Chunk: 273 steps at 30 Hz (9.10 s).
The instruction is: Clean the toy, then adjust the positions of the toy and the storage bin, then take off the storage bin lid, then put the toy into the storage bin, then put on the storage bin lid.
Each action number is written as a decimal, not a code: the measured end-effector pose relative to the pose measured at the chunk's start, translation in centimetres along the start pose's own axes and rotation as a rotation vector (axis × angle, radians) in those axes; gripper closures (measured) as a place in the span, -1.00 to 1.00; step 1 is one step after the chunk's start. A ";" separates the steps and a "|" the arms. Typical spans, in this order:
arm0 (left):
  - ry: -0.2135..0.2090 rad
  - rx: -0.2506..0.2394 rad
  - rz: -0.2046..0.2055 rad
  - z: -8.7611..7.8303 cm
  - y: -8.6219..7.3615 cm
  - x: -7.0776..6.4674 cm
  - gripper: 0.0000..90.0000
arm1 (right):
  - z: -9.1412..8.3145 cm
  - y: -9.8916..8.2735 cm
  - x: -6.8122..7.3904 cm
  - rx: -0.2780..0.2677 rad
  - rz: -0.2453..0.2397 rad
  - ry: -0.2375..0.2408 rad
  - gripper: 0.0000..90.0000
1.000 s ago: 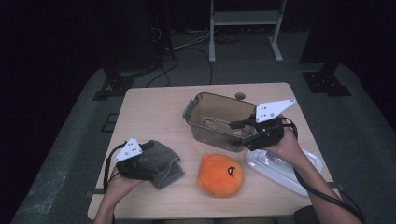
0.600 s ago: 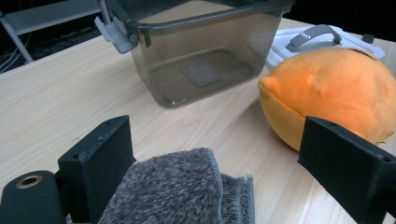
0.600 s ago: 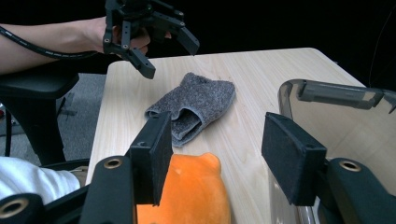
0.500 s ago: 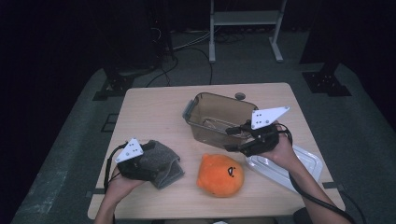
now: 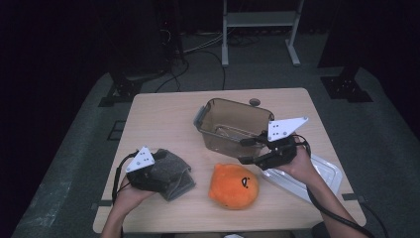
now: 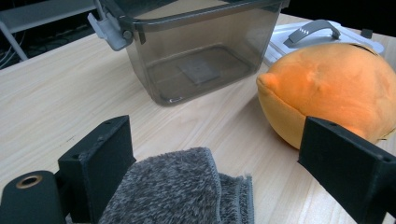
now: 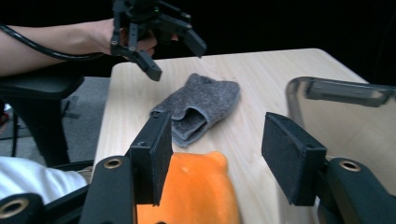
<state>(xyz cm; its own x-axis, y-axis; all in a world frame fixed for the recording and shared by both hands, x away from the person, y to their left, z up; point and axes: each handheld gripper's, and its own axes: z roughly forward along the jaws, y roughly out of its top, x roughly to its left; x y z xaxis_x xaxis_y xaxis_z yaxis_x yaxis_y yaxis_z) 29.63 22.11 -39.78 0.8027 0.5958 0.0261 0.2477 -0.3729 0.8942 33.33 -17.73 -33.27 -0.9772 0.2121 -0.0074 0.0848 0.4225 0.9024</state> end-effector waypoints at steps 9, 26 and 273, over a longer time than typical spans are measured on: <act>0.005 -0.002 -0.002 -0.2 0.0 0.3 -0.80 | 3.4 -1.3 2.3 0.122 -0.033 0.068 -0.11; 0.010 0.004 -0.005 -0.2 -0.2 0.4 -0.80 | 6.3 -4.7 2.3 0.258 0.001 0.056 0.17; -0.035 0.030 0.006 0.7 -0.6 0.3 -0.80 | 6.8 1.1 -14.6 0.389 0.316 -0.114 0.29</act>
<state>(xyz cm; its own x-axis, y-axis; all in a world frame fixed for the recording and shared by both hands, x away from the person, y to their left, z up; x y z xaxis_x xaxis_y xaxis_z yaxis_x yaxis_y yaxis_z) 30.09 22.01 -40.62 0.8224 0.5687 0.0157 0.2585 -0.3981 0.8801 49.01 -14.38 -35.12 -0.8664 0.4684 0.1734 0.4603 0.6142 0.6409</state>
